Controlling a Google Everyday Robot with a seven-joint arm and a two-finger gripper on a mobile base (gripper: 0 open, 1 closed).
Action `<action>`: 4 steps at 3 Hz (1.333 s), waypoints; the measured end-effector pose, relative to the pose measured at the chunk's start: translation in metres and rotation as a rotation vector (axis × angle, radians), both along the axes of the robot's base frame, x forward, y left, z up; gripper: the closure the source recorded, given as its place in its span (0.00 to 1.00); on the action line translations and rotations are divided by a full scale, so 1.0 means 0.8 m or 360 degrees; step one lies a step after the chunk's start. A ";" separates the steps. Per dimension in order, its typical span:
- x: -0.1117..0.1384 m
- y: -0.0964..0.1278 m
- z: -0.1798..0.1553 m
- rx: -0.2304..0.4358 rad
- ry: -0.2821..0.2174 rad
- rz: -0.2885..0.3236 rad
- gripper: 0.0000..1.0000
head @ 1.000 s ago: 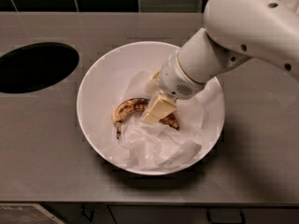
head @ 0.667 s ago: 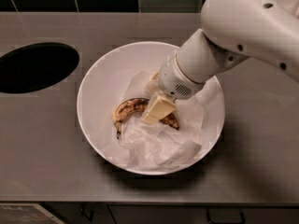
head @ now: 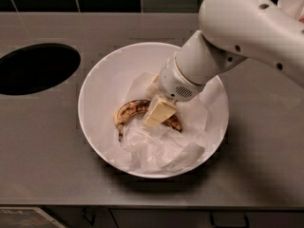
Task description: Pick banana from white bowl
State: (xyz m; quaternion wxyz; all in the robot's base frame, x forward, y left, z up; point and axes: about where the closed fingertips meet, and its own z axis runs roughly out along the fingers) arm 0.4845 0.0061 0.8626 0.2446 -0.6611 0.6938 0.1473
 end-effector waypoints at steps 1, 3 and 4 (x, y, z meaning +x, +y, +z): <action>0.000 0.001 -0.003 -0.0017 0.0017 -0.0003 0.37; 0.000 0.001 -0.003 -0.0018 0.0018 -0.0003 0.78; 0.000 0.001 -0.003 -0.0018 0.0018 -0.0003 0.99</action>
Offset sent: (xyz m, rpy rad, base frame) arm 0.0034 -0.0007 -0.0047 -0.0200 0.0191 -0.0060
